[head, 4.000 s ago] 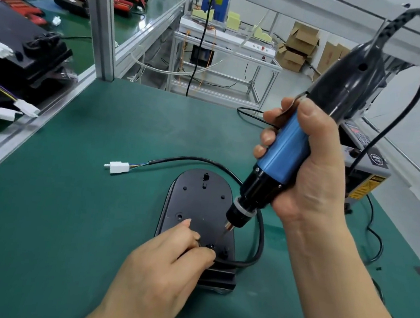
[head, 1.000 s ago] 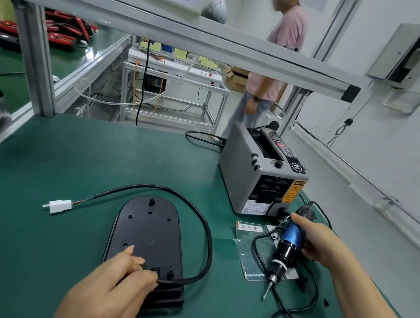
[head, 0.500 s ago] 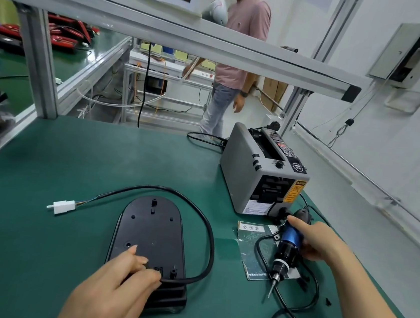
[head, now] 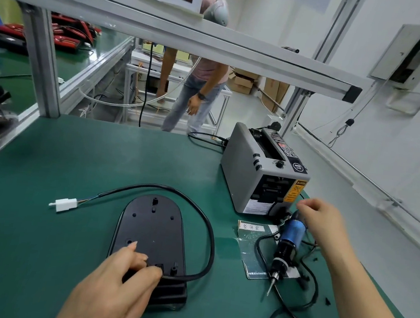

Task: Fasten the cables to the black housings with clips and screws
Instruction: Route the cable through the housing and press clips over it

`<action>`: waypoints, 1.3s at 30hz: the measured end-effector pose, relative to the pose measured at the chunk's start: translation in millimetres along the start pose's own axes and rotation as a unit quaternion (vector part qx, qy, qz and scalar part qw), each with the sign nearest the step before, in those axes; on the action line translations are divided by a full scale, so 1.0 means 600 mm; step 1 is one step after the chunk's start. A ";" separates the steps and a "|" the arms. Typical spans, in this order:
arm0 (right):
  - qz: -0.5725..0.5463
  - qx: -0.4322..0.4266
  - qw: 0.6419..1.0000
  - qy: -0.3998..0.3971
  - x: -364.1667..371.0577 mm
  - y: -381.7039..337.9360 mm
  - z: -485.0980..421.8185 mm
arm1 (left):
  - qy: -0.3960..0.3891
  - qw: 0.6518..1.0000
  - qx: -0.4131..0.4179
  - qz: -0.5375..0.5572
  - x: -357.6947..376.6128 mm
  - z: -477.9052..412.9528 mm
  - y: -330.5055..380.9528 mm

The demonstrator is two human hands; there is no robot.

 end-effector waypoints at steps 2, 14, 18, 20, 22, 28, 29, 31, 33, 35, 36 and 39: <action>-0.109 0.037 0.993 -0.038 0.021 -0.014 0.000 | 0.002 1.000 -0.005 -0.001 0.000 0.001 0.000; -0.303 0.188 0.932 -0.071 0.075 -0.014 -0.029 | -0.008 1.000 -0.008 -0.002 -0.005 -0.002 0.005; -0.329 0.190 0.923 -0.061 0.079 -0.021 -0.030 | -0.012 0.999 -0.019 -0.029 -0.008 -0.008 0.009; -0.333 0.187 0.923 -0.054 0.080 -0.025 -0.029 | -0.013 0.999 -0.021 -0.033 -0.009 -0.009 0.011; -0.331 0.180 0.925 -0.044 0.081 -0.026 -0.028 | -0.011 0.999 -0.018 -0.028 -0.010 -0.009 0.012; -0.336 0.159 0.928 -0.015 0.084 -0.034 -0.021 | -0.007 1.000 -0.015 -0.007 -0.010 -0.007 0.010; -0.332 0.159 0.930 -0.008 0.084 -0.035 -0.020 | -0.008 1.000 -0.017 -0.006 -0.010 -0.007 0.009; -0.324 0.157 0.933 0.004 0.083 -0.036 -0.018 | -0.009 1.000 -0.016 -0.005 -0.008 -0.006 0.009; -0.322 0.156 0.934 0.015 0.084 -0.035 -0.017 | -0.009 1.000 -0.014 -0.002 -0.007 -0.005 0.008; -0.326 0.154 0.932 0.026 0.084 -0.034 -0.016 | -0.009 1.000 -0.015 0.001 -0.007 -0.005 0.007; -0.328 0.153 0.932 0.033 0.085 -0.034 -0.016 | -0.009 1.000 -0.016 0.002 -0.008 -0.005 0.007; -0.326 0.142 0.933 0.047 0.087 -0.036 -0.014 | -0.011 1.000 -0.017 -0.001 -0.009 -0.005 0.007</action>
Point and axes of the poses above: each hand's wrist, its own z-axis away from the middle knuckle, its own x-axis out of the palm, y = z × x, the point moved 6 cm from there along -z, towards the middle knuckle
